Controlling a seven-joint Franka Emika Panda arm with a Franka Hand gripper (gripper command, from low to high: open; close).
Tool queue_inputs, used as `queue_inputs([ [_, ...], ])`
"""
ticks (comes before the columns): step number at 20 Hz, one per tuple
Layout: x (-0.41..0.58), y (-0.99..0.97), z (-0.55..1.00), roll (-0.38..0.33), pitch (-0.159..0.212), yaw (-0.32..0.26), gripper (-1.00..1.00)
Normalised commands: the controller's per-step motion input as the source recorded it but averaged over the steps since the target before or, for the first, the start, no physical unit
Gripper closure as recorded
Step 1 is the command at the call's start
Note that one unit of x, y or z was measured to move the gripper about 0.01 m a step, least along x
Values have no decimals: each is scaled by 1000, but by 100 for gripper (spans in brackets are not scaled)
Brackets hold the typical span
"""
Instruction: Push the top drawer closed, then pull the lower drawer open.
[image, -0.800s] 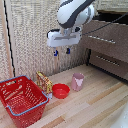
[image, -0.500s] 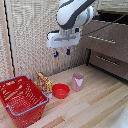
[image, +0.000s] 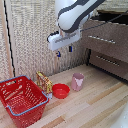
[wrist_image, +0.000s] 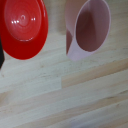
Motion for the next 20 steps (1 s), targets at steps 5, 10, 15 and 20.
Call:
queue_inputs([
  [5,-5,-15,125,-336,0,151,-100],
  [10,0,-1,130,-344,0,136,-100],
  [15,40,0,162,-361,12,88,-100],
  [20,131,31,178,-372,28,35,-100],
])
